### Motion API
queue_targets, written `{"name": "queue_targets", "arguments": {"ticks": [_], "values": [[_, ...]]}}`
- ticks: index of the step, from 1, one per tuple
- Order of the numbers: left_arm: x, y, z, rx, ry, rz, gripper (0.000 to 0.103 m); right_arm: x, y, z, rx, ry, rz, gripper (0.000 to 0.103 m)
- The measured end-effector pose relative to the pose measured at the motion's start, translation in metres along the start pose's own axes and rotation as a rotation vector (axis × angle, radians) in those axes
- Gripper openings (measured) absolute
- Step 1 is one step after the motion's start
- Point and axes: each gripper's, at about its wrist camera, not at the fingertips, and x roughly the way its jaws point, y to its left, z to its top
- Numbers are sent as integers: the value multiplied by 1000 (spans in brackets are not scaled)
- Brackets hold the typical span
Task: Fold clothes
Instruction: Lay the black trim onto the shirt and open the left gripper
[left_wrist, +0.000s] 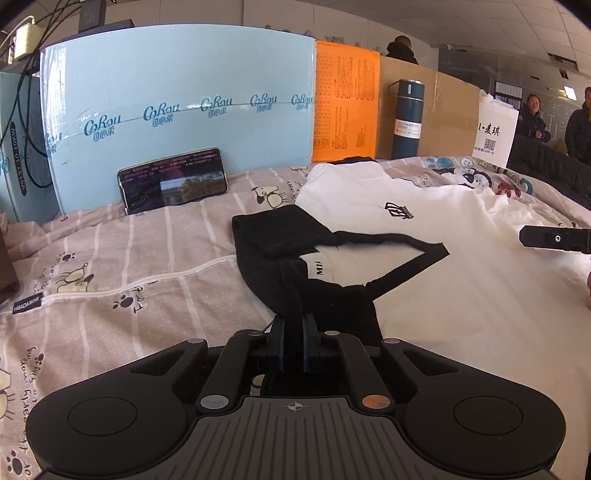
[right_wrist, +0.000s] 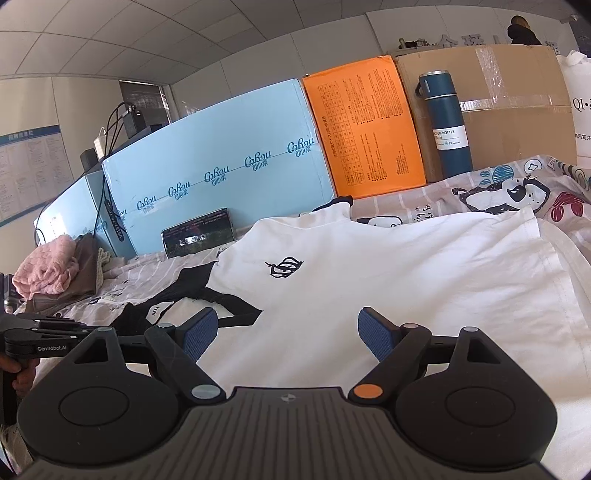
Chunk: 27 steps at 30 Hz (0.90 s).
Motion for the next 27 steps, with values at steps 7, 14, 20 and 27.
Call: {"name": "queue_targets", "arguments": {"ticks": [7, 14, 20, 27], "values": [[-8, 5, -1, 33, -33, 91, 24, -6, -3, -3, 13, -23, -11, 82], [-22, -15, 7, 84, -116, -171, 56, -52, -10, -13, 14, -114, -131, 85], [-20, -48, 1, 184, -72, -357, 63, -78, -13, -29, -36, -97, -189, 86], [-16, -62, -15, 275, 8, -334, 69, -92, 6, -48, -193, -37, -77, 92]]}}
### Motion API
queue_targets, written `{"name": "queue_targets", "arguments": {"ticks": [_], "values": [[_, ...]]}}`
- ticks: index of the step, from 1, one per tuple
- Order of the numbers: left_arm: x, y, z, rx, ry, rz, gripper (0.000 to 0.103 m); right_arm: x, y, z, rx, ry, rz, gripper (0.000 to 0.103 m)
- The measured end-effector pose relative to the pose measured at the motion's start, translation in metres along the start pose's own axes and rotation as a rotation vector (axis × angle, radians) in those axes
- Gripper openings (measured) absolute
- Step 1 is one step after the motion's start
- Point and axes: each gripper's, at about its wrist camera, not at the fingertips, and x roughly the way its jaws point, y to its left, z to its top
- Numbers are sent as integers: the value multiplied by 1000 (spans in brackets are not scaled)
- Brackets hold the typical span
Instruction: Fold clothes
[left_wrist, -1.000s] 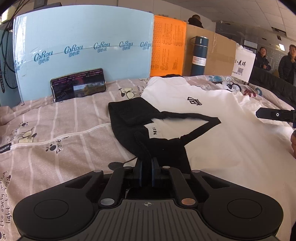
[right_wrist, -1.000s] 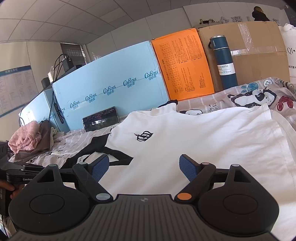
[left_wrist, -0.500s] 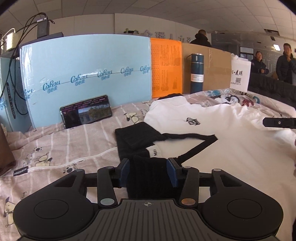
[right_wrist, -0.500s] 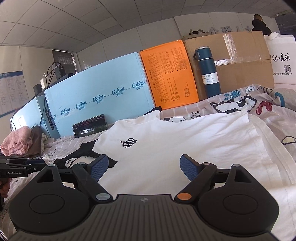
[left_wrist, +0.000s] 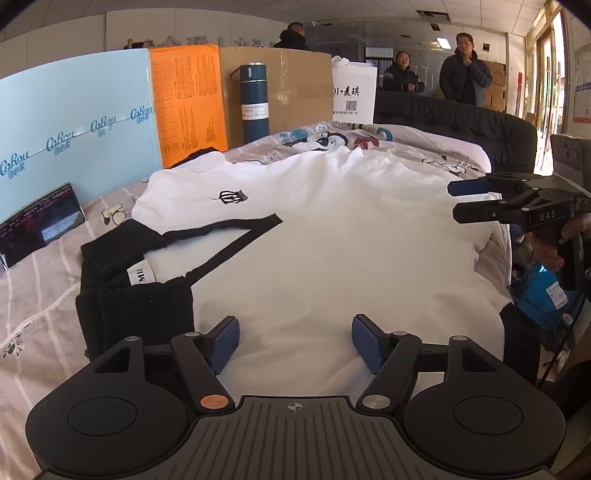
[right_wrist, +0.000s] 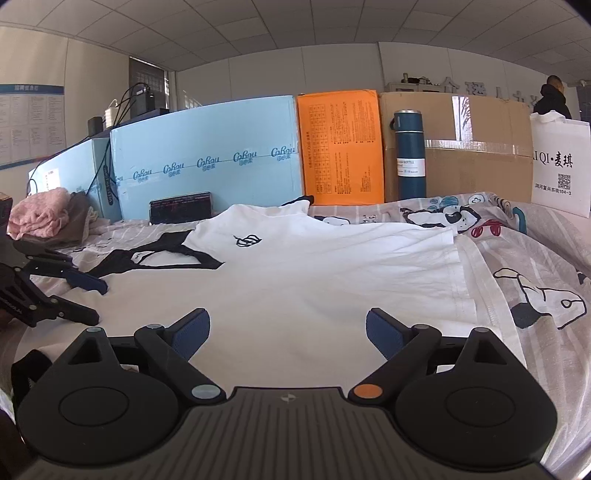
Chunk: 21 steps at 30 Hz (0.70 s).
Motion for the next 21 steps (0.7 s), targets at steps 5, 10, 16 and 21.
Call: {"name": "queue_targets", "arguments": {"ticks": [5, 10, 16, 21], "values": [[-13, -4, 0, -26, -48, 28, 73, -12, 14, -11, -79, 32, 81, 92], [-22, -13, -2, -64, -117, -27, 73, -25, 29, -21, -166, 58, 154, 92], [-21, -30, -4, -95, -160, -143, 73, -25, 49, -25, -266, 58, 226, 92], [-15, -32, -7, -117, -129, -142, 73, -21, 75, -32, -514, 14, 187, 98]]}}
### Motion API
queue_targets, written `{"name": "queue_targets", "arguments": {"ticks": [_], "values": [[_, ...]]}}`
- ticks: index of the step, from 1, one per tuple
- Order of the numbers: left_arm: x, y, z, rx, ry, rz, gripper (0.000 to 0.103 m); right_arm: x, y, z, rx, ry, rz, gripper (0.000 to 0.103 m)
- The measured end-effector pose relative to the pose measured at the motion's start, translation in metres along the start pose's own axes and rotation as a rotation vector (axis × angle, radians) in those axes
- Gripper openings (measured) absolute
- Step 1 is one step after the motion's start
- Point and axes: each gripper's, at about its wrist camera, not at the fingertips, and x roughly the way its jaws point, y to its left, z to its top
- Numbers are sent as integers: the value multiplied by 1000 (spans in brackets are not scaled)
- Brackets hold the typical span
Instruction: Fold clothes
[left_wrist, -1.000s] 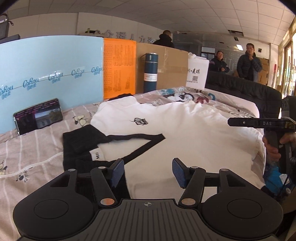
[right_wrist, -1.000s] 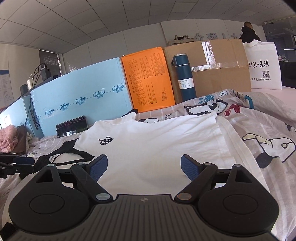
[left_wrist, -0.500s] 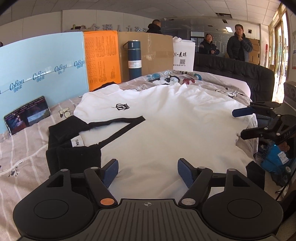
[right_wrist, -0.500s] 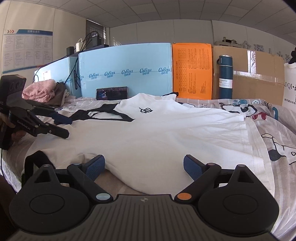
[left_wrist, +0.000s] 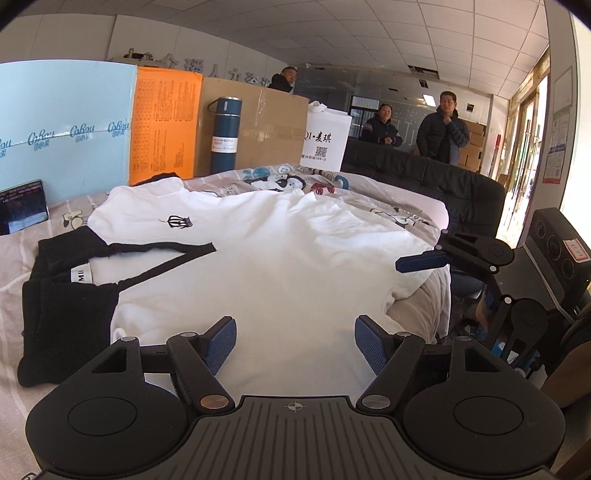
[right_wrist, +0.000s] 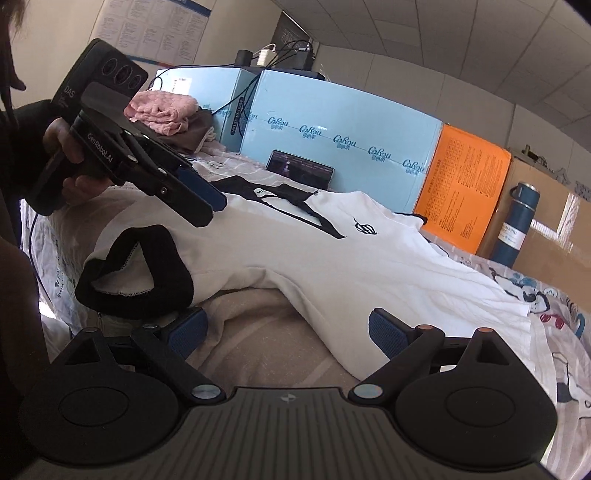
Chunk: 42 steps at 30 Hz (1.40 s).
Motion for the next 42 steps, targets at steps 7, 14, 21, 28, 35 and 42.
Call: {"name": "queue_targets", "arguments": {"ticks": [7, 14, 21, 28, 35, 42], "values": [[-3, 6, -2, -39, -13, 5, 73, 9, 18, 2, -147, -77, 107, 97], [-25, 9, 1, -38, -80, -41, 73, 9, 8, 15, -99, -181, 244, 61], [-33, -9, -2, 0, -128, -246, 83, 34, -31, 28, 223, -184, 412, 15], [-23, -25, -10, 109, -88, -78, 92, 50, -72, 23, 542, -215, 428, 15], [-12, 0, -4, -2, -139, -121, 4, 40, -64, 17, 509, -198, 410, 26], [-14, 11, 2, -34, -177, -105, 3, 5, -65, -1, 325, -1, 163, 53]]}}
